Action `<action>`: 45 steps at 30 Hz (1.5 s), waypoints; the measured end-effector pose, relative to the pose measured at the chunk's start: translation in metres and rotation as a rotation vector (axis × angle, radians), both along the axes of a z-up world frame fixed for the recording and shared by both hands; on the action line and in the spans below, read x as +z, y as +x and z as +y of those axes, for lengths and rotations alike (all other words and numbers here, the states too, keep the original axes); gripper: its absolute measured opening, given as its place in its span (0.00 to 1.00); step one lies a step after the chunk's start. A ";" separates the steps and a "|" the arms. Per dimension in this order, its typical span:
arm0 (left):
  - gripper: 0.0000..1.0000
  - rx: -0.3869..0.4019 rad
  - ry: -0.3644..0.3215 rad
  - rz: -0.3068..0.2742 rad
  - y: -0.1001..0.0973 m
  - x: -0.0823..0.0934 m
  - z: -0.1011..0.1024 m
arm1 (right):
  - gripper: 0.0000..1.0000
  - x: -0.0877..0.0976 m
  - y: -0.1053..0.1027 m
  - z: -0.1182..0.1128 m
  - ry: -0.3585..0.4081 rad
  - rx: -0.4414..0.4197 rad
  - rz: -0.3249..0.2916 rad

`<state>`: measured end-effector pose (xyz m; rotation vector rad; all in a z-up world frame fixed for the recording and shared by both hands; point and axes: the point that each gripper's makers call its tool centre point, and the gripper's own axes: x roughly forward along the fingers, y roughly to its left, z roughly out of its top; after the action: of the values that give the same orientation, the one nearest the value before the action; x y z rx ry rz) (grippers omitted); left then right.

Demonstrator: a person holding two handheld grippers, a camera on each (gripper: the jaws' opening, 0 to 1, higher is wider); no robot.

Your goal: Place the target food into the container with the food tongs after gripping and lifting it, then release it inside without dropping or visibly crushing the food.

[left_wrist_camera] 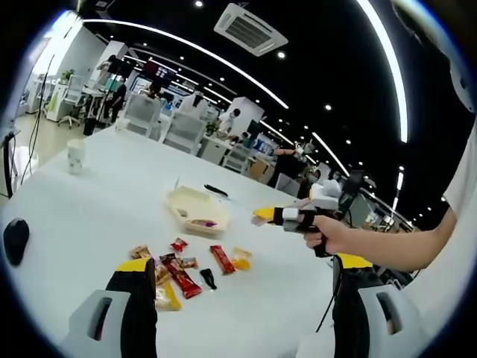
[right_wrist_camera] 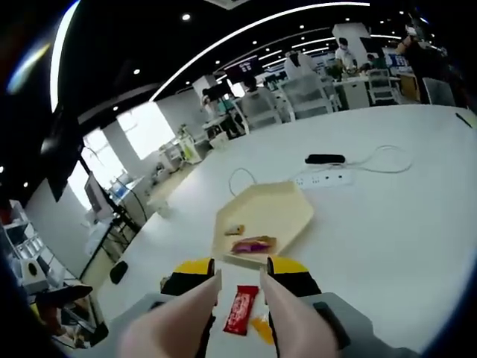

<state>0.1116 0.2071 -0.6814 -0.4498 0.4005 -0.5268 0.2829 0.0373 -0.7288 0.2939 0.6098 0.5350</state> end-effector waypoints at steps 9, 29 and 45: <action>0.99 0.015 0.002 0.014 -0.006 -0.005 0.003 | 0.28 -0.012 0.000 -0.005 -0.018 -0.019 0.008; 0.99 0.022 -0.003 0.018 -0.002 -0.005 0.006 | 0.29 -0.029 -0.010 -0.012 -0.018 -0.097 0.059; 0.99 0.037 -0.012 0.024 -0.007 -0.007 0.009 | 0.28 -0.042 -0.021 -0.018 -0.044 -0.175 0.099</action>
<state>0.1051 0.2160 -0.6880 -0.4741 0.4114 -0.4886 0.2621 0.0193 -0.7705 0.3305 0.6839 0.3398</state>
